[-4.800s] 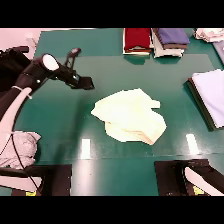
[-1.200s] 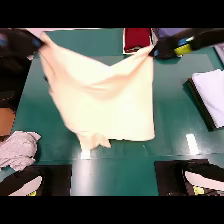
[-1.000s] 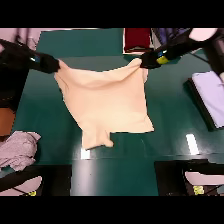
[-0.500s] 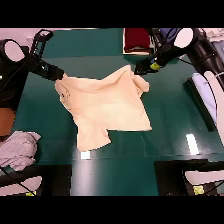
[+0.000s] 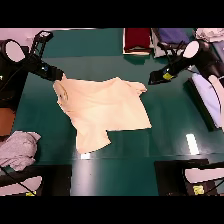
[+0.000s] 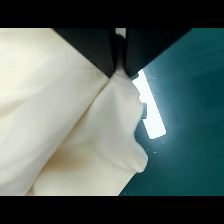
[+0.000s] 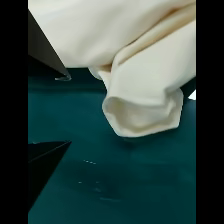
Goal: Fold the shirts.
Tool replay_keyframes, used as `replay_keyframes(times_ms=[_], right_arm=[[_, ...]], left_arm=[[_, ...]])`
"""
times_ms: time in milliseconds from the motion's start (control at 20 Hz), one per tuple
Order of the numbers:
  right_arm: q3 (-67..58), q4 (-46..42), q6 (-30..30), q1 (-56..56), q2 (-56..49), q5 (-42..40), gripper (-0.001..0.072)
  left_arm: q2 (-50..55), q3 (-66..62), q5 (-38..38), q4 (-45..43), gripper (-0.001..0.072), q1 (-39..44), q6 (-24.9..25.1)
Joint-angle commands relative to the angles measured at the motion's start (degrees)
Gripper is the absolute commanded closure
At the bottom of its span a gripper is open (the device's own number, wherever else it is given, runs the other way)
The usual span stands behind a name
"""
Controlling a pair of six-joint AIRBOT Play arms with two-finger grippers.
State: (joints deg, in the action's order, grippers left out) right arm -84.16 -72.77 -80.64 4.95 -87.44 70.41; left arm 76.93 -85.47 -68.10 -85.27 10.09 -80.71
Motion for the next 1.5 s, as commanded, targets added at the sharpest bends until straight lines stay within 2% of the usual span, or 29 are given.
replay_keyframes(times_ms=[0, 100, 450, 500, 550, 650, 750, 900, 1200, 1450], right_arm=[[6.1, 4.8, 3.5, -1.3, 0.0, -9.4, 0.0252], [7.0, 8.3, 5.4, -0.7, -0.9, -10.6, 0.0253], [0.1, 8.7, 5.6, 4.0, -10.3, -7.7, 0.0281], [-0.5, 8.7, 5.7, 4.2, -10.9, -7.7, 0.0458], [-1.2, 8.5, 5.8, 4.7, -11.0, -7.8, 0.0686], [-3.5, 8.2, 5.7, 4.6, -9.4, -7.5, 0.0696], [-7.2, 6.6, 5.7, 4.0, -5.1, -7.1, 0.0696], [-14.8, 4.9, 5.7, 2.2, 4.3, -6.6, 0.0695], [-29.4, 5.2, 5.7, -2.9, 22.1, -0.5, 0.0696], [-31.9, 5.1, 3.6, -8.3, 32.5, 0.6, 0.0696]], left_arm=[[0.0, 0.0, 0.2, 0.3, 0.0677, 0.0, -0.5], [0.0, 0.0, 1.0, 0.3, 0.0677, 0.0, -2.0], [0.0, 0.0, 1.6, 1.4, 0.0677, 0.0, -2.0], [0.0, 0.0, 1.6, 1.4, 0.0677, 0.0, -2.0], [0.0, 0.0, 1.6, 1.3, 0.0677, 0.0, -2.0], [-0.8, 0.0, 1.6, 1.2, 0.0677, 0.0, -2.1], [-4.3, -0.7, 2.9, -0.6, 0.0677, 0.0, -4.3], [-13.1, -5.7, 6.0, -5.0, 0.0677, 0.0, -6.2], [-31.2, -19.6, 8.1, -5.6, 0.0678, 0.0, -6.6], [-38.8, -24.0, 8.1, -5.4, 0.0678, 0.0, -8.0]])
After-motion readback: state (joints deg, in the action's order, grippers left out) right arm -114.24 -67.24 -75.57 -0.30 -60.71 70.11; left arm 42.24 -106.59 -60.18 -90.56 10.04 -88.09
